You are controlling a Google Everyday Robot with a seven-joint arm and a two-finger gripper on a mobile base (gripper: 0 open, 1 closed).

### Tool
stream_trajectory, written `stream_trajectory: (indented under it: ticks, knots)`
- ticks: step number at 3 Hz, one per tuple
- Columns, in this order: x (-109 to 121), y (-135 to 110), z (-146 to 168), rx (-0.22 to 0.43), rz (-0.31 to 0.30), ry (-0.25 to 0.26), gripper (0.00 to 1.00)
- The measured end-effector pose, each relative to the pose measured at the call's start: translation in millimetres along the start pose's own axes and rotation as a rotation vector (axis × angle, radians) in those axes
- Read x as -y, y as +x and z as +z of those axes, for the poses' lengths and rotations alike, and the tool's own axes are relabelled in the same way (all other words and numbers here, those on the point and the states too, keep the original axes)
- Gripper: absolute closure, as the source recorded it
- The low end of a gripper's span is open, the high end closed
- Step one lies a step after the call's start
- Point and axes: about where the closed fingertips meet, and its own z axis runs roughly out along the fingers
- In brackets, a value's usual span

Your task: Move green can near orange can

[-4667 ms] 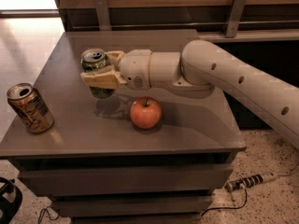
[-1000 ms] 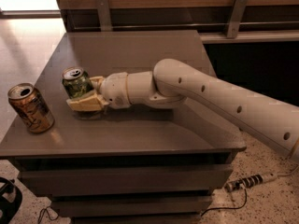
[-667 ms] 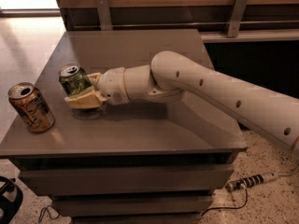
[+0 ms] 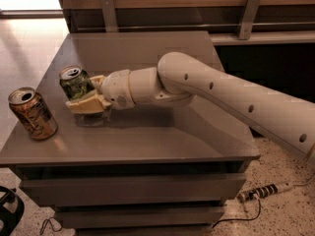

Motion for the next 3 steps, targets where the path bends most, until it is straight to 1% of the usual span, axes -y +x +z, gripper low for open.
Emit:
stream_trajectory:
  ticks: [2,3]
  knots:
    - [-2.8,-1.5,3.6,0.001,-0.002,-0.008,0.12]
    - [-4.5,-2.5,5.8,0.001,-0.004,-0.013,0.0]
